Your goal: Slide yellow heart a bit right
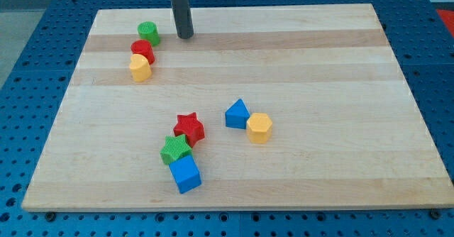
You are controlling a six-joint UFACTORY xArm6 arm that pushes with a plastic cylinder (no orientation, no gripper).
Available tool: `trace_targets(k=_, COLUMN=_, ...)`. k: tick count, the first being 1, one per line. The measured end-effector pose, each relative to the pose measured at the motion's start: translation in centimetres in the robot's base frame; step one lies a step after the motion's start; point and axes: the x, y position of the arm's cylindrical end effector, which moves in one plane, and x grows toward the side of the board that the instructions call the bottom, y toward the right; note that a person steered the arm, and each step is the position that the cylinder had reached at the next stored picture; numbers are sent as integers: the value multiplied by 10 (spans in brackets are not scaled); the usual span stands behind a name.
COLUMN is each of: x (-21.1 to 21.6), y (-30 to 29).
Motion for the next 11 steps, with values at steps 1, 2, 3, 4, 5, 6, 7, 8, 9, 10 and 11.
trace_targets(k=1, x=10, y=-15)
trace_targets(k=2, x=34, y=-16)
trace_targets(k=3, x=47, y=-18)
trace_targets(k=4, x=72, y=-18)
trace_targets(k=5, x=123, y=-27)
trace_targets(k=6, x=144, y=-85)
trace_targets(k=7, x=131, y=-145)
trace_targets(k=8, x=97, y=-148)
trace_targets(k=9, x=87, y=-142)
trace_targets(k=10, x=87, y=-128)
trace_targets(k=11, x=87, y=-97)
